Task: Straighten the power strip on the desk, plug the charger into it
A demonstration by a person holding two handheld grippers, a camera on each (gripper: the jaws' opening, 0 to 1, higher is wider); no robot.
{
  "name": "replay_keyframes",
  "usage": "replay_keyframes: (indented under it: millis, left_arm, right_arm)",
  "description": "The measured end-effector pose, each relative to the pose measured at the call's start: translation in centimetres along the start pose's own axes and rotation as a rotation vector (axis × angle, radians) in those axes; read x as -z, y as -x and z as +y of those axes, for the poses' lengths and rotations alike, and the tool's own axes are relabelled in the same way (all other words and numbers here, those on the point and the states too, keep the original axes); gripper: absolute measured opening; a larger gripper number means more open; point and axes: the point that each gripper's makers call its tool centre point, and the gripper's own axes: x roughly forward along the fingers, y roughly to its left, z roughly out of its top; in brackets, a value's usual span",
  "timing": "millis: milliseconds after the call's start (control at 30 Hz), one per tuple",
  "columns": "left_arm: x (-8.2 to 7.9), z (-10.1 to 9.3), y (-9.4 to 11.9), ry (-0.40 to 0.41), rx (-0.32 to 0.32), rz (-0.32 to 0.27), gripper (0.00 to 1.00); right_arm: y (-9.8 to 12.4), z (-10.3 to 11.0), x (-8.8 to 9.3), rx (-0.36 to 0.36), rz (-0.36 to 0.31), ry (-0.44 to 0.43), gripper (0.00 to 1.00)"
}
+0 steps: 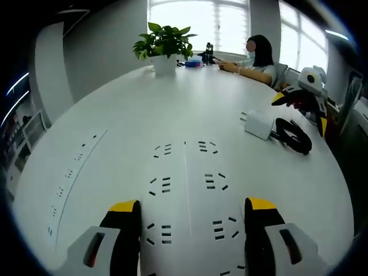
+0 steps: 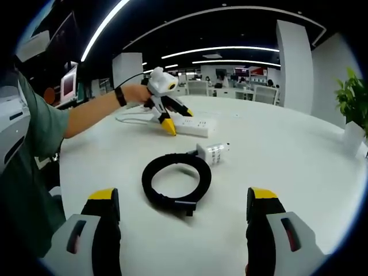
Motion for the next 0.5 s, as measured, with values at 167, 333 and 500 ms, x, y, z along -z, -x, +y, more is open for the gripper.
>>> replay_keyframes:
  millis: [167,333,500]
  left_arm:
    - [-0.22,0.03,-0.21,-0.003,0.007,-0.002,0.75]
    - [-0.54,0.13,-0.5,-0.011,0.014,0.002,0.75]
    - [-1.0,0.28,-0.97,-0.02,0.024,0.004,0.75]
  right_arm:
    - [-0.02,-0.06,0.08,-0.002,0.004,0.001,0.91]
    - [0.03,-0.1,0.0,-0.002,-0.001,-0.001,0.91]
    - [0.11,-0.36,0.05,0.004,-0.002,0.001,0.91]
